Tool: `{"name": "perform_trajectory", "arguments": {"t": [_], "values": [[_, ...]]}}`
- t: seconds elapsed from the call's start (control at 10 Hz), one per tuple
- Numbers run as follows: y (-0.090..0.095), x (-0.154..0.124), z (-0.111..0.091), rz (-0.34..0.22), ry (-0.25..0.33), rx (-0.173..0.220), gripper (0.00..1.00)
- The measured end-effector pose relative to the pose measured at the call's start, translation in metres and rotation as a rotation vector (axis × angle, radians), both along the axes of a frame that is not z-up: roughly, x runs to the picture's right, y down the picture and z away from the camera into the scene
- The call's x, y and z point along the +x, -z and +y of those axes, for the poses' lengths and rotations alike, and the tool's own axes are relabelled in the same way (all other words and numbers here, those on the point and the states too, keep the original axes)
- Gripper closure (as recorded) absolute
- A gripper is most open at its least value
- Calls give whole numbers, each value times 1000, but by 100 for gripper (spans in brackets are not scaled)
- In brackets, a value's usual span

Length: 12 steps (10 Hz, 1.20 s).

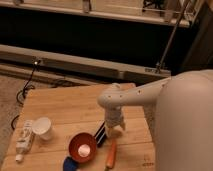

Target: Push the eraser across the table

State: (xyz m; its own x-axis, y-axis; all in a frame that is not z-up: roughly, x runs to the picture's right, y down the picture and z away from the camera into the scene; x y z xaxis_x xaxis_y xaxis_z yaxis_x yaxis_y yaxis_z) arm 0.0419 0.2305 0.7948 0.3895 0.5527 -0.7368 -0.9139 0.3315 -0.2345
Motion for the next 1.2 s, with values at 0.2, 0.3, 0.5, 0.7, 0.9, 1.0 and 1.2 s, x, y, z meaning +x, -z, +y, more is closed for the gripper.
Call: {"name": "perform_trajectory", "arguments": {"t": [0.2, 0.3, 0.5, 0.7, 0.9, 1.0, 1.2], "values": [[-16, -15, 1, -5, 19, 5, 35], [-24, -25, 0, -11, 31, 8, 35], [-37, -41, -3, -19, 54, 8, 35], [-48, -54, -10, -26, 68, 11, 35], [-60, -72, -24, -38, 78, 26, 35], [-64, -79, -30, -41, 80, 33, 35], [-73, -91, -42, -41, 83, 46, 35]]}}
